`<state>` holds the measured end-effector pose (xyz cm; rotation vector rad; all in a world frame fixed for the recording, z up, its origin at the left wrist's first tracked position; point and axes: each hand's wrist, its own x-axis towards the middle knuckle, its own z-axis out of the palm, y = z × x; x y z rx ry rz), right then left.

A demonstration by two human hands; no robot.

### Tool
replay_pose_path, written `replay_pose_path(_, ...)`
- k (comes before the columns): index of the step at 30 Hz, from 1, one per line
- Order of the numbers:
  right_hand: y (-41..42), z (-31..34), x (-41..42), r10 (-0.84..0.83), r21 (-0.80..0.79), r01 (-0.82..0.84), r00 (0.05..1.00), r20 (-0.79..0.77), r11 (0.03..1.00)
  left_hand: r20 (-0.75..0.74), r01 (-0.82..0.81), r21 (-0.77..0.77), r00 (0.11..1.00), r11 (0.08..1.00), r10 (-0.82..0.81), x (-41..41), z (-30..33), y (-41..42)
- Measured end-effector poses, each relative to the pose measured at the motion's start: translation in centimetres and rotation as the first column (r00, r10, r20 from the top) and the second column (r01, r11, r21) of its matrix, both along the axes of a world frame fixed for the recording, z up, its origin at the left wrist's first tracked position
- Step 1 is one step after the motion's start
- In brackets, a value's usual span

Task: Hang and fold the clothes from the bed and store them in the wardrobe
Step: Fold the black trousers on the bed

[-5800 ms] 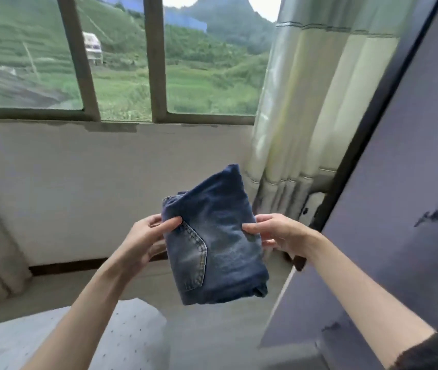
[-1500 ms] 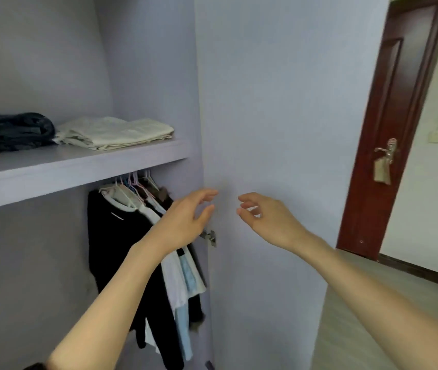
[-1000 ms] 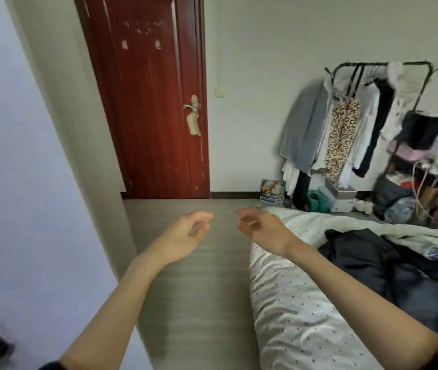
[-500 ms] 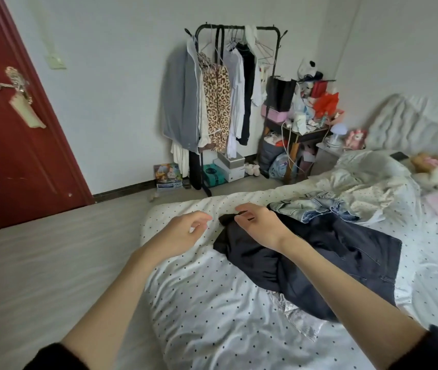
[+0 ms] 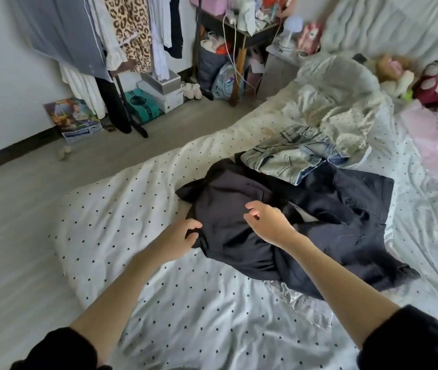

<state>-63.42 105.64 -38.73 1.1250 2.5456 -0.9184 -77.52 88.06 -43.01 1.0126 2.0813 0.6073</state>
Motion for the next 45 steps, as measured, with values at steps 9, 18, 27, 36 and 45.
replay_pose_path(9,4.2,-9.5,0.5,0.09,0.278,-0.199,0.929,0.36,0.94,-0.298,0.288,-0.121,0.903,0.95,-0.311,-2.5,-8.9,8.2)
replay_pose_path(18,6.1,-11.7,0.4,-0.083,0.565,-0.092,0.958,0.276,0.82,-0.585,0.385,-0.007,0.747,0.923,-0.316,-3.0,-10.0,15.9)
replay_pose_path(27,3.1,-9.8,2.9,0.032,0.648,-0.16,0.978,0.204,0.745,-0.551,0.391,-0.023,0.763,0.92,-0.338,-0.3,-9.1,15.1)
replay_pose_path(36,2.6,-7.7,4.8,0.002,0.528,-0.115,0.978,0.209,0.842,-0.193,0.569,0.028,0.81,0.822,-0.554,1.5,-3.9,8.3)
replay_pose_path(45,-2.2,-4.8,4.9,0.129,0.386,-0.19,0.975,0.178,0.903,-0.192,0.504,-0.035,0.844,0.863,-0.501,0.5,2.1,4.0)
